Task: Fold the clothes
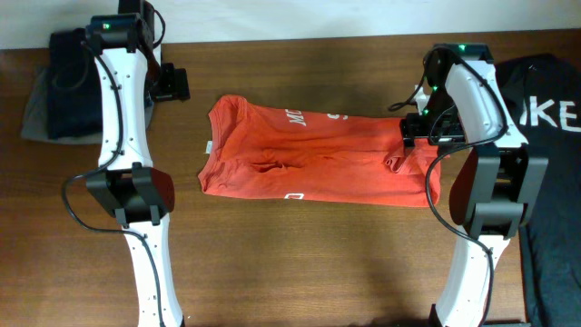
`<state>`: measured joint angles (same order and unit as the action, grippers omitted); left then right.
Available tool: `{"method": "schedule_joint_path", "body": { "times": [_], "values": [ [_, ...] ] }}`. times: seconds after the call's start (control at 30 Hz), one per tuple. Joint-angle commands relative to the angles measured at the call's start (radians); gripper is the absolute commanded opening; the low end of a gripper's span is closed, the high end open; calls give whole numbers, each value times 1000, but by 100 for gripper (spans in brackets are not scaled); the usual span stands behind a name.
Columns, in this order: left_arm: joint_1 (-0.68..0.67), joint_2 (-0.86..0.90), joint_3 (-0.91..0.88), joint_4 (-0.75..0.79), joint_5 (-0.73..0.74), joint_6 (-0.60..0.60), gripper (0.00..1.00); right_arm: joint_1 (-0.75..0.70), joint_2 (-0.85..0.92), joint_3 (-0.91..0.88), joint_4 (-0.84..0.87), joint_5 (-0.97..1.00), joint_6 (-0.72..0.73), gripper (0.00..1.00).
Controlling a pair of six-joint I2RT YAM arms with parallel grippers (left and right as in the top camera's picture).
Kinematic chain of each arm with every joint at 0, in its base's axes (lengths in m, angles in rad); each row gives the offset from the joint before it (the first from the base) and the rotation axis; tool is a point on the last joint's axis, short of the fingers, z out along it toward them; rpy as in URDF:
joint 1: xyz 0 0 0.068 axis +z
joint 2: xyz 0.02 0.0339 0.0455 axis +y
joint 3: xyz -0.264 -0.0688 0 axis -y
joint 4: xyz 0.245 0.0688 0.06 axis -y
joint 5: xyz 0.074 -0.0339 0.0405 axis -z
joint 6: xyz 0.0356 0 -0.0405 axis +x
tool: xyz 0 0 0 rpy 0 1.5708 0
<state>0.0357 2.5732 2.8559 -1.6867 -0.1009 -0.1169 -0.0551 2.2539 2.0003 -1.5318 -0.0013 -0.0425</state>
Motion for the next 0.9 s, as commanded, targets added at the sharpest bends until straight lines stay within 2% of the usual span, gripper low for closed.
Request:
{"method": "schedule_joint_path", "body": {
  "times": [0.0,0.23,0.4,0.53,0.67,0.73,0.87],
  "values": [
    [-2,-17,10,-1,8,6,99,3,-26,-14,7,13,-13,76],
    [-2,-17,10,-1,8,6,99,3,-26,-41,-12,13,-33,74],
    [-2,-17,10,-1,8,6,99,3,-26,-108,49,12,-32,71],
    [-2,-17,10,-1,8,6,99,6,-26,-121,63,9,-29,50],
    [-2,-17,10,-1,8,5,99,18,-26,-121,56,9,-27,17],
    [0,-17,10,-1,8,5,99,29,-26,-121,43,9,-11,5],
    [0,-17,10,4,8,5,99,69,-28,-121,-71,-14,0,4]
  ]
}}
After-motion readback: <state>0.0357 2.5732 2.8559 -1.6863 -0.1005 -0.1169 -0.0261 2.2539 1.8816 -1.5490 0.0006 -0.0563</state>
